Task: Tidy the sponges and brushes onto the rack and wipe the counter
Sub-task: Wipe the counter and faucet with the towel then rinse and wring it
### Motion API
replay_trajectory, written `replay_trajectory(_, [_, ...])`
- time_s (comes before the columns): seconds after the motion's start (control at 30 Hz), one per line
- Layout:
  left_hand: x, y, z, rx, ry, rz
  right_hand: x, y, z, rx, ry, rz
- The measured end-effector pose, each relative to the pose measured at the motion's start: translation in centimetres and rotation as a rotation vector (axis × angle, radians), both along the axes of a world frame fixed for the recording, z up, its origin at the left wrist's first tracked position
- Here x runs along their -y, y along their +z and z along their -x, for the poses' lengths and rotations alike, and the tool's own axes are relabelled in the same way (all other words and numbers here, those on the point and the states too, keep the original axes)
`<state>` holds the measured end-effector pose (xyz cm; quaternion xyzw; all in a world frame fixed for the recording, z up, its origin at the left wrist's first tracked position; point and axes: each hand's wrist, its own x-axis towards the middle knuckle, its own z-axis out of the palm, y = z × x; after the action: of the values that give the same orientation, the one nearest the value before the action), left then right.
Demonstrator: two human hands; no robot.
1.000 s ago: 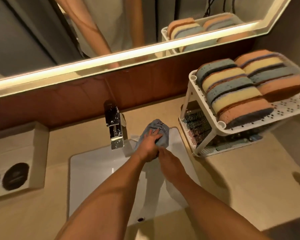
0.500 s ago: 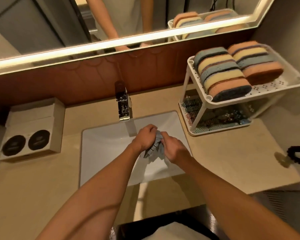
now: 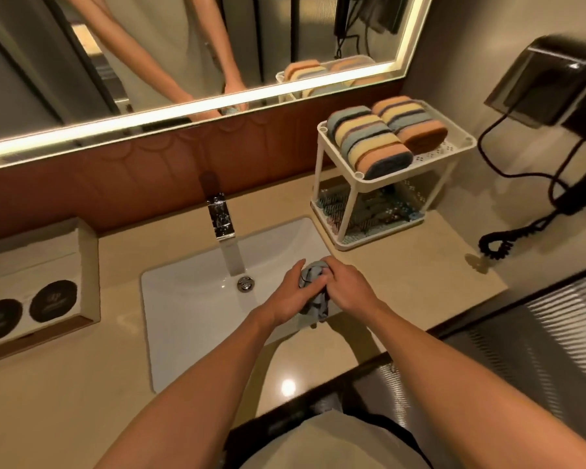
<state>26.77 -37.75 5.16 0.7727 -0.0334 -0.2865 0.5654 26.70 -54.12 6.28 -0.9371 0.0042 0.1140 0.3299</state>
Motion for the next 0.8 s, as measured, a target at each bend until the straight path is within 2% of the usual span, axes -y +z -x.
replay_trajectory(0.13, [0.1,-0.9,0.7,0.113,-0.114,-0.066,0.7,0.1,2.0,-0.021,-0.165,-0.236])
replay_trajectory(0.23, [0.3,-0.1,1.6,0.104,-0.197,-0.071,1.6,0.4,2.8,-0.069,-0.231,-0.342])
replay_trajectory(0.37, [1.1,-0.4,1.5,0.214,-0.257,-0.220,3.2,-0.1,3.3,-0.112,-0.238,-0.367])
replay_trajectory(0.6, [4.3,-0.3,-1.2,0.417,-0.052,-0.436,7.4,-0.1,3.4,-0.084,-0.269,-0.306])
replay_trajectory(0.8, [10.7,-1.1,-3.3,0.479,0.030,-0.438,14.0,-1.7,2.5,-0.113,-0.290,-0.224])
